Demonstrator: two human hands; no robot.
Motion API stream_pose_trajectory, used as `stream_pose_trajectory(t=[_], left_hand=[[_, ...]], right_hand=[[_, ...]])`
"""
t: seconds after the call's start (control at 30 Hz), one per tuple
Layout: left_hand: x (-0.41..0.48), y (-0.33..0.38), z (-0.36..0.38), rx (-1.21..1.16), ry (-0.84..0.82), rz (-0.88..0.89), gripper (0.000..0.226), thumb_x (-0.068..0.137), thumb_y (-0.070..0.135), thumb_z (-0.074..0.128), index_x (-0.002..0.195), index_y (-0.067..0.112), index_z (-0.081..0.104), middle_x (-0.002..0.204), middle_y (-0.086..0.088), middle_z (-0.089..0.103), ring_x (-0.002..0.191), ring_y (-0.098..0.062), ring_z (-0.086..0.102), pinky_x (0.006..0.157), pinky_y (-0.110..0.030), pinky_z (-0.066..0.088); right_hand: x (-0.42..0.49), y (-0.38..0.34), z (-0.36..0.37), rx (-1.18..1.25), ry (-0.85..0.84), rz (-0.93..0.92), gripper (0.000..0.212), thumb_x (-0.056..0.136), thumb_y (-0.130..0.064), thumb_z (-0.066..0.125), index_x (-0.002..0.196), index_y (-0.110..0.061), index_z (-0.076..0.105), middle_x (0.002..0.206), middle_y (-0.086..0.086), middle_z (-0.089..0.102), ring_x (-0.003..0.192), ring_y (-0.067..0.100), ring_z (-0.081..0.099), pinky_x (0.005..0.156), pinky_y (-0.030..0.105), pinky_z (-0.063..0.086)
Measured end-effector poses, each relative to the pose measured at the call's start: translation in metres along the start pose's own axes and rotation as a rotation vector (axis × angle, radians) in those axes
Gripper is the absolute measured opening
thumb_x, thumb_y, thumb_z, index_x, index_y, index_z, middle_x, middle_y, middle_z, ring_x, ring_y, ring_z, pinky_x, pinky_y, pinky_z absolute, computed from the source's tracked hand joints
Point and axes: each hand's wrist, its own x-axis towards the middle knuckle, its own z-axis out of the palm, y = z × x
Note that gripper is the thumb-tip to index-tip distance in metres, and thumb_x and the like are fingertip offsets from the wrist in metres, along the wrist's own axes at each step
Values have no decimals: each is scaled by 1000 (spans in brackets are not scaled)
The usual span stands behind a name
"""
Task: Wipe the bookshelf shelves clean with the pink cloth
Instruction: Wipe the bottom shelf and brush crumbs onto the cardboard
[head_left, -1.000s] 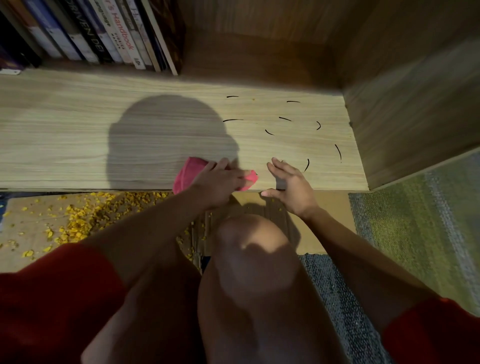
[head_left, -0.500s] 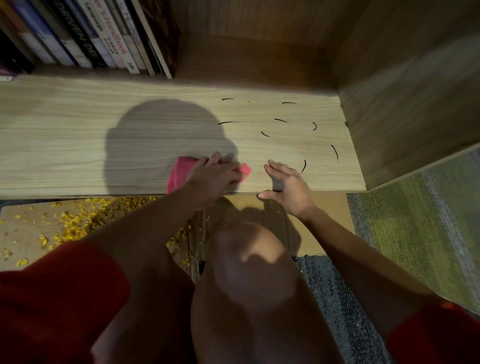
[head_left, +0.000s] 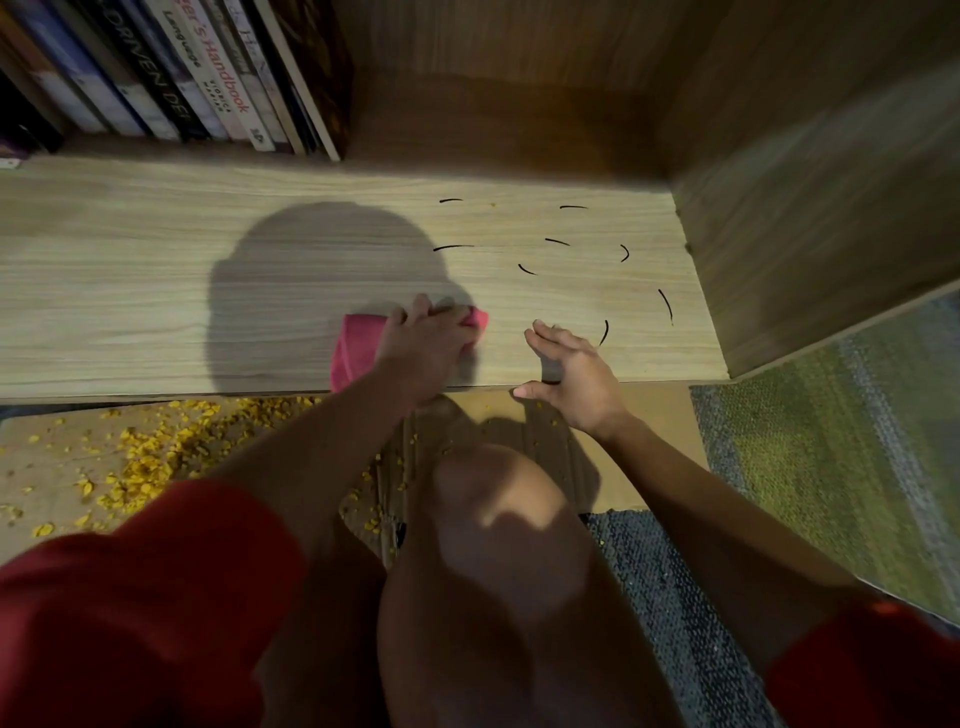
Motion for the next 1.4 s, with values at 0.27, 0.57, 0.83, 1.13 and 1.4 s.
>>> stream_pose_trajectory(t=[0.27, 0.57, 0.83, 1.13, 1.4], left_hand=[[9, -3, -1, -60, -31, -26, 51, 92, 22, 46, 141, 32, 36, 148, 2, 30, 128, -29, 31, 99, -45, 32], [16, 12, -13, -1069, -79, -192, 29, 85, 3, 59, 109, 19, 62, 109, 0, 60, 107, -16, 50, 95, -30, 38], [-4, -32, -2, -731, 199, -297, 40, 93, 4, 47, 133, 9, 51, 143, -11, 44, 135, -23, 35, 108, -29, 26], [2, -62, 4, -550, 63, -423, 65, 89, 25, 53, 147, 29, 24, 158, 4, 6, 143, -27, 6, 113, -42, 10], [40, -70, 8, -695, 82, -472, 83, 78, 51, 67, 145, 29, 22, 157, 3, 0, 143, -26, 1, 115, -44, 3]], right_hand=[[1, 3, -1, 0, -17, -9, 76, 74, -27, 77, 141, -16, 41, 151, -3, 32, 141, 16, 23, 112, 22, 15], [4, -11, -18, 351, -64, 123, 50, 85, 2, 58, 134, -4, 48, 139, 9, 47, 129, 20, 44, 96, 10, 33], [21, -80, 20, 81, 124, 39, 37, 96, -23, 44, 131, -17, 54, 135, 11, 44, 123, 33, 40, 103, 34, 28], [22, -83, 23, -310, 34, -95, 74, 82, -11, 58, 146, -8, 22, 145, 10, 25, 123, 30, 28, 104, 32, 25], [40, -75, 29, -425, 38, -132, 89, 83, -20, 64, 149, -3, 7, 150, 11, 16, 133, 30, 21, 115, 34, 16]])
